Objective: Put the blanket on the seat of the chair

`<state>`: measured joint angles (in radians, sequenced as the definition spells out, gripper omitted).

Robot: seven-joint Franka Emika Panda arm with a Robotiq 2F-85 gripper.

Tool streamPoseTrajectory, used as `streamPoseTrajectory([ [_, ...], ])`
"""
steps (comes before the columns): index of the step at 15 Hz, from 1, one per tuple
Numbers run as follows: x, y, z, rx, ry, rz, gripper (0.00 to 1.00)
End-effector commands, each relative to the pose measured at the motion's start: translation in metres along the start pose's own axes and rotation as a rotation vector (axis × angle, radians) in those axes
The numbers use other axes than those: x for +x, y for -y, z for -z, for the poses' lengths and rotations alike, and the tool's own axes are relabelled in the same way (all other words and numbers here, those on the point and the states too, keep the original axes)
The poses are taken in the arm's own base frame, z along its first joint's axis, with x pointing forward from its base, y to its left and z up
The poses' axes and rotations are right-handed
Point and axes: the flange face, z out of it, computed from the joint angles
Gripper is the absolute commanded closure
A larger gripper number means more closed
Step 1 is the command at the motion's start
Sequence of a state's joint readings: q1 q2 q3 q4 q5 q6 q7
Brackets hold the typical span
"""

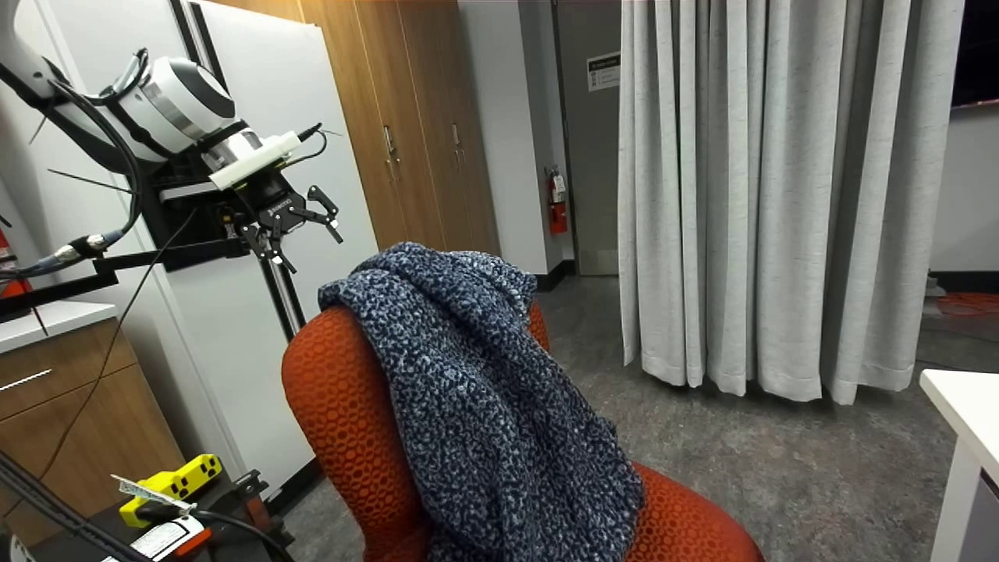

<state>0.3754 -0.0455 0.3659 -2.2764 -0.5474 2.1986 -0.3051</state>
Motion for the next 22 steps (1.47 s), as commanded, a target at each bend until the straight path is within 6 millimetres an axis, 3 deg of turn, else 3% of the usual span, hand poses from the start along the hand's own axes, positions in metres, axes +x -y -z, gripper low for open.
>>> streamPoseTrajectory([
  [1,0.000,0.000,0.000,0.001,0.001,0.000,0.00],
  [18,-0.008,0.004,-0.004,0.050,0.120,-0.047,0.00],
  [22,-0.010,0.004,-0.005,0.020,0.169,-0.141,0.00],
])
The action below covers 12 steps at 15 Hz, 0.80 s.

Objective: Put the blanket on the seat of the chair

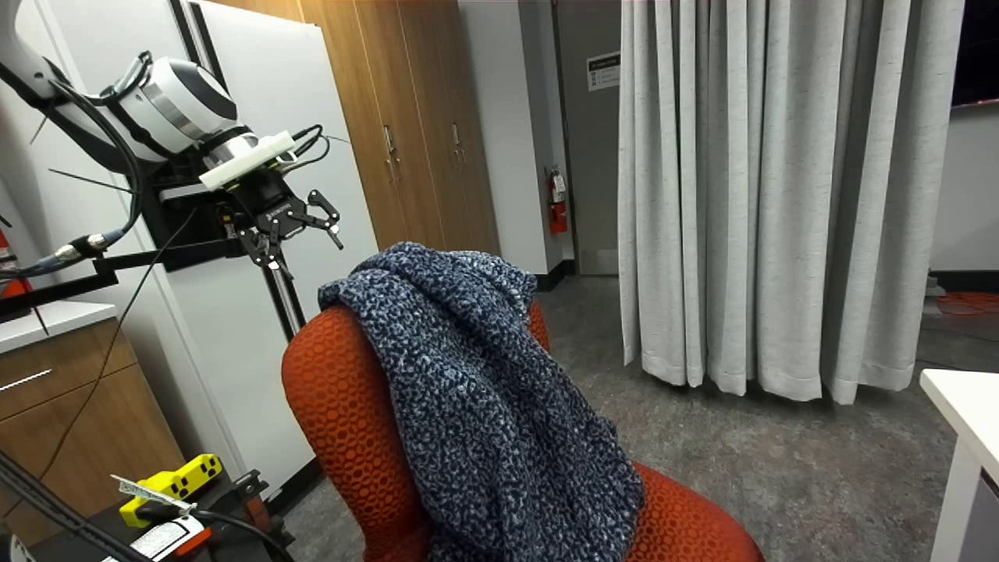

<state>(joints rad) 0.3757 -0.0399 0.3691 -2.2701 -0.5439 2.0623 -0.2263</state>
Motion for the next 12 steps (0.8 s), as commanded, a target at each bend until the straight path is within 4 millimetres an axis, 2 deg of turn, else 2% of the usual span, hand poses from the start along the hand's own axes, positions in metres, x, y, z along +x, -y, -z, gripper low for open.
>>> streamPoseTrajectory([
  [1,0.0012,0.0001,0.0059,-0.012,0.050,-0.089,0.00],
  [5,0.0003,0.0028,0.0071,0.006,0.092,-0.162,0.00],
  [6,-0.0041,0.0026,0.0021,0.003,0.073,-0.129,0.00],
  [12,-0.0042,0.0030,0.0016,0.004,0.076,-0.131,0.00],
])
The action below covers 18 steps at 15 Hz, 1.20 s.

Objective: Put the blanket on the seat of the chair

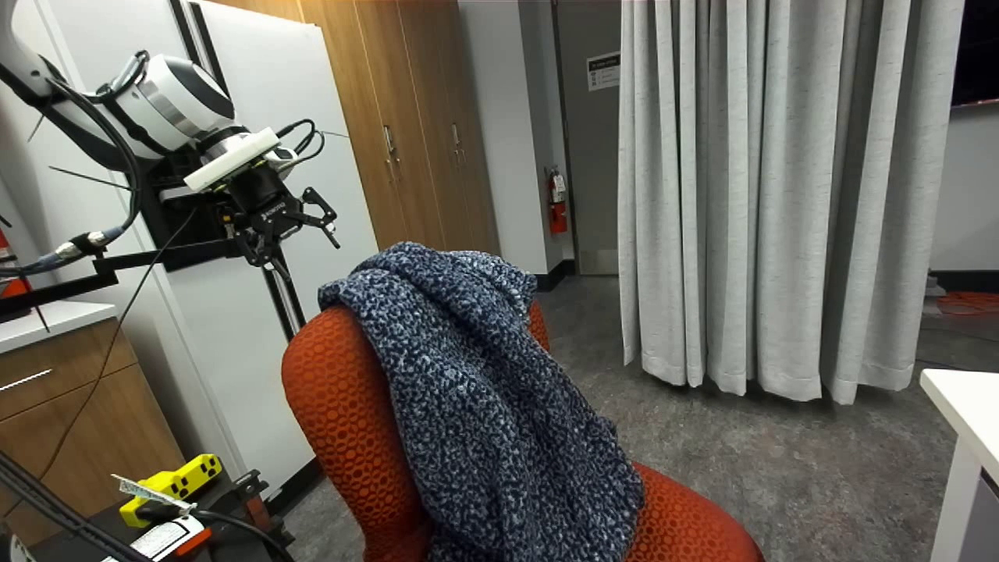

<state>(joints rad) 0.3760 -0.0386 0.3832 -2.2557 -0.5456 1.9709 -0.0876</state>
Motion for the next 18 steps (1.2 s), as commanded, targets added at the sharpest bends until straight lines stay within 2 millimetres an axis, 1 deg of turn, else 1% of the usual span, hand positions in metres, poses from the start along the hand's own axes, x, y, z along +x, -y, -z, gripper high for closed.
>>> streamPoseTrajectory([
  [1,0.000,0.000,0.001,0.001,0.001,0.000,0.00],
  [3,0.000,0.000,0.001,0.001,0.001,0.000,0.00],
  [4,0.001,0.000,-0.004,-0.017,0.019,-0.004,0.00],
  [6,0.000,-0.008,-0.013,-0.068,0.019,-0.025,0.00],
  [9,-0.003,-0.034,-0.025,-0.170,0.026,-0.048,0.00],
  [12,-0.002,-0.059,-0.036,-0.210,-0.013,-0.074,0.00],
  [14,0.006,-0.073,-0.042,-0.204,-0.075,-0.096,0.00],
  [18,0.026,-0.093,-0.044,-0.163,-0.224,-0.121,0.00],
])
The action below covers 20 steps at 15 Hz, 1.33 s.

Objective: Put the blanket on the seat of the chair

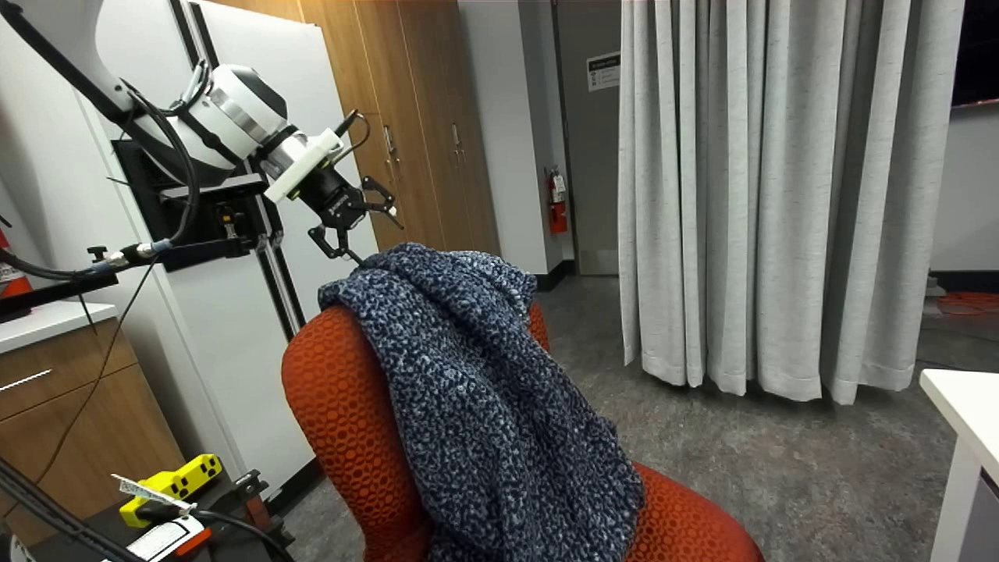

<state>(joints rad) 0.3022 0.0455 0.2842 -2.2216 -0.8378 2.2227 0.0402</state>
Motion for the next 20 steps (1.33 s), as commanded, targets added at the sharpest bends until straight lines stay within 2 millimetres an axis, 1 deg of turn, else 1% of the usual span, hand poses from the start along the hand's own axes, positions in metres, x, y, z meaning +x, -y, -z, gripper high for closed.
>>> streamPoseTrajectory([
  [1,0.022,-0.015,-0.011,0.037,-0.121,-0.042,0.00],
  [2,0.025,-0.017,-0.015,0.052,-0.149,-0.047,0.00],
  [5,0.028,-0.014,-0.041,0.115,-0.197,-0.065,0.00],
  [10,0.015,0.005,-0.085,0.247,-0.174,-0.117,0.00],
  [11,0.013,0.005,-0.088,0.254,-0.170,-0.126,0.25],
  [12,0.011,0.002,-0.087,0.249,-0.167,-0.127,0.26],
  [13,0.009,-0.002,-0.086,0.241,-0.160,-0.131,0.32],
  [16,0.007,-0.008,-0.080,0.218,-0.143,-0.143,0.57],
  [18,0.004,-0.011,-0.071,0.199,-0.139,-0.157,0.72],
  [19,0.006,-0.012,-0.059,0.190,-0.142,-0.166,0.77],
  [20,0.006,-0.013,-0.053,0.183,-0.143,-0.178,0.84],
])
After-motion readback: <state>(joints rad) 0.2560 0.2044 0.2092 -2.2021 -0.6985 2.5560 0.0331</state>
